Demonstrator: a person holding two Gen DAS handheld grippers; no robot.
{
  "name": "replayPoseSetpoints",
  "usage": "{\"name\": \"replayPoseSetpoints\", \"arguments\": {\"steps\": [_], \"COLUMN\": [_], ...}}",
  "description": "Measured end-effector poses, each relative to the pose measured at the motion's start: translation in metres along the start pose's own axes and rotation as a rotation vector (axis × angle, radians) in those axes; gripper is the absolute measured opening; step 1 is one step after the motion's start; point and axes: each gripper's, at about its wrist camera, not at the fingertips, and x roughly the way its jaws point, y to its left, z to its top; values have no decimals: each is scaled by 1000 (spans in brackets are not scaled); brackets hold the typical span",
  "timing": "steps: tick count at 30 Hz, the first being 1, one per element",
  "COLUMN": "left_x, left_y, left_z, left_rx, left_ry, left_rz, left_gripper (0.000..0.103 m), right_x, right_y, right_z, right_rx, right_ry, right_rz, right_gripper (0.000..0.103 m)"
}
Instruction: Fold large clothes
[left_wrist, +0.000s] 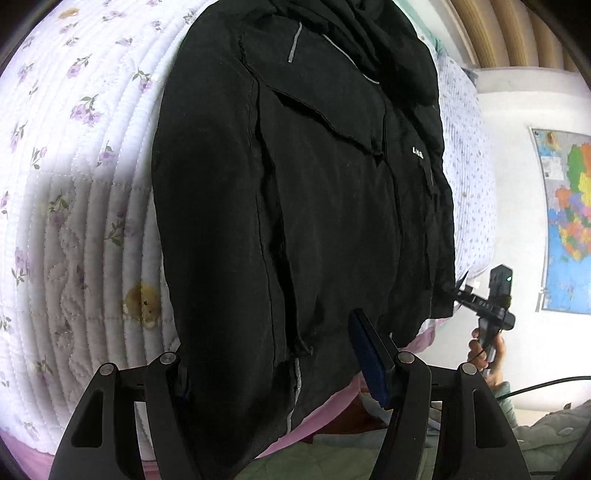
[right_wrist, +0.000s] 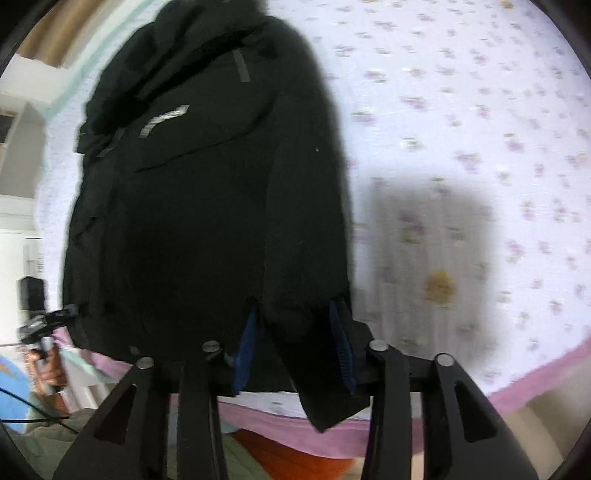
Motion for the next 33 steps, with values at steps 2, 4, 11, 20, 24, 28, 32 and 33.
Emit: {"name": "replayPoseSetpoints", "arguments": {"steps": [2, 4, 11, 20, 24, 28, 32, 33], "left_x": [5, 4, -10, -82, -103, -121, -130, -131], "left_y": [-1, 5, -6, -39, -51, -57, -63, -67], "left_z": [4, 2, 5, 59, 100, 146, 204, 226], "left_rx": [8, 16, 11, -6, 29, 5, -35, -44], "left_ry": [13, 24, -38, -244, -283, -344, -399, -413], "left_rz": [10, 13, 9, -215, -223, -261, -281, -281], "left_gripper": [68, 68, 13, 13, 13, 14, 15, 16], "right_x": [5, 12, 6, -72, -100, -123, -141, -142], "right_y": [-6, -16, 9, 38, 42, 57, 63, 67], "right_z": [-1, -2, -12, 36, 74, 118, 183, 201], "right_rx": [6, 11, 1, 27, -6, 3, 45, 56], "right_ry": [32, 57, 0, -206, -281, -376, -458, -475], "right_rz": [-7, -21, 7, 151, 157, 187, 212, 218], "right_gripper": [49, 51, 19, 15, 15, 15, 15, 15]}}
